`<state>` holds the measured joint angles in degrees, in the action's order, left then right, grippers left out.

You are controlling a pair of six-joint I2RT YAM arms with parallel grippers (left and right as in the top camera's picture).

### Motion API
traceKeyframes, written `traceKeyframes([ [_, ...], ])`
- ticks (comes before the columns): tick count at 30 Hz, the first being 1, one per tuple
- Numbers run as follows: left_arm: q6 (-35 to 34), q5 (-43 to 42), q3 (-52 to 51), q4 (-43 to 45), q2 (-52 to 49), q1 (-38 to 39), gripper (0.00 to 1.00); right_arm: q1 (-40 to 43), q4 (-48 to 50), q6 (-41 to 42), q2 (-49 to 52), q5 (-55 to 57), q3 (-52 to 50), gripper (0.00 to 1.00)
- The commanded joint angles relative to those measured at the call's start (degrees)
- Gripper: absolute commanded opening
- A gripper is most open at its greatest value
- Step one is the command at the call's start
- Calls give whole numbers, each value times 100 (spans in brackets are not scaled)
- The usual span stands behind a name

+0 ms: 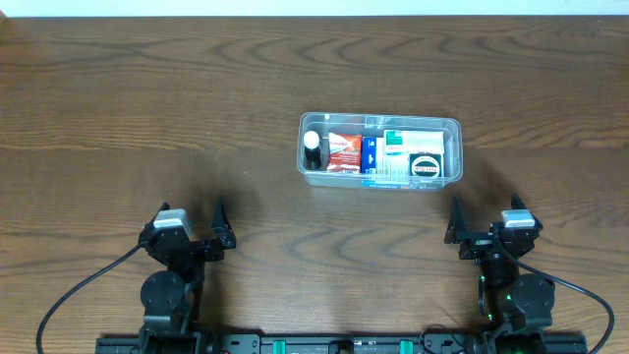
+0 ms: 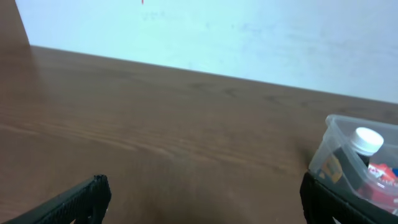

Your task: Pack container

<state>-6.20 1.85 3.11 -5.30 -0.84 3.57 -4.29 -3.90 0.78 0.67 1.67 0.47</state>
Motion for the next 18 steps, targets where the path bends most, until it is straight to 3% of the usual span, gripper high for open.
traceKeyframes([
  [1, 11, 9, -164, 28, 76, -4, 98, 70, -20, -63, -35, -22, -15, 99],
  [12, 667, 26, -286, 133, 76, -4, 98, 70, -20, -63, -35, -22, -15, 99],
  [18, 660, 22, -286, 133, 76, -4, 98, 68, -20, -63, -35, -22, -15, 99],
])
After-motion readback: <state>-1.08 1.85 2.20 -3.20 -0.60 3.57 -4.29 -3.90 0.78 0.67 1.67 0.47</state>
